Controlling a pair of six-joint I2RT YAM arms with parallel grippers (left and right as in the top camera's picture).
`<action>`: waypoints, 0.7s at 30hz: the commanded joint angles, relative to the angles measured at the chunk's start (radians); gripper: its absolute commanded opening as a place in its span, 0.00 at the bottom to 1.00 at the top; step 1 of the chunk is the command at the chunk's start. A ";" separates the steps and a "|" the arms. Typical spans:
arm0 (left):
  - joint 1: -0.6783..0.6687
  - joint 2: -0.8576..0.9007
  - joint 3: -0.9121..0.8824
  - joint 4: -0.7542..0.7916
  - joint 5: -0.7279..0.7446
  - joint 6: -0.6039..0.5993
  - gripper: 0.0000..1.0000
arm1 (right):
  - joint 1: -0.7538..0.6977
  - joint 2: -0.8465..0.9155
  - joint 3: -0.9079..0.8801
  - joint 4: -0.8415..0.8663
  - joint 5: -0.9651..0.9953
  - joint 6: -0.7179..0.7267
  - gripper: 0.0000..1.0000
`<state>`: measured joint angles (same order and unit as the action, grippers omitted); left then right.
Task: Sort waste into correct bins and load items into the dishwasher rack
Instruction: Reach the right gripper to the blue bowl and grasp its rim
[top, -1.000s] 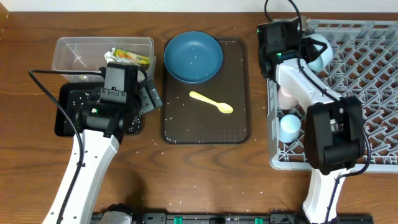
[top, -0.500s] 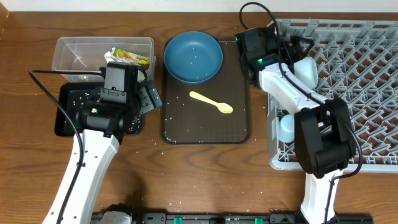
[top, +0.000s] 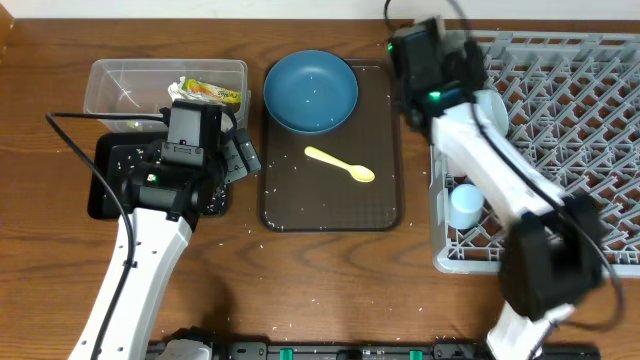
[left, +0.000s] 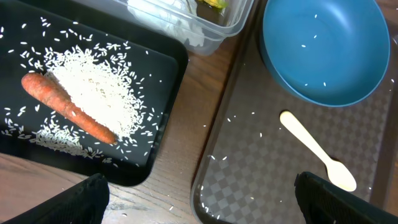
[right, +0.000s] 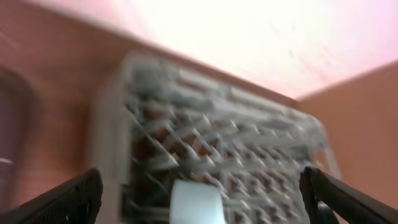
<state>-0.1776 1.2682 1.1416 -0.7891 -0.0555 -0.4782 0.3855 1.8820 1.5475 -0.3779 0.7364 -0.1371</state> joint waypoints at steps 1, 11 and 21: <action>0.004 0.004 0.008 -0.003 -0.009 -0.006 0.98 | -0.014 -0.104 0.005 -0.022 -0.341 0.097 0.99; 0.004 0.004 0.008 -0.003 -0.009 -0.006 0.98 | 0.005 -0.030 0.004 -0.014 -0.756 0.439 0.79; 0.004 0.004 0.008 -0.003 -0.009 -0.006 0.98 | 0.061 0.237 0.004 0.054 -0.789 0.755 0.73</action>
<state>-0.1776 1.2682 1.1412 -0.7887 -0.0559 -0.4782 0.4164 2.0972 1.5490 -0.3462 -0.0158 0.5076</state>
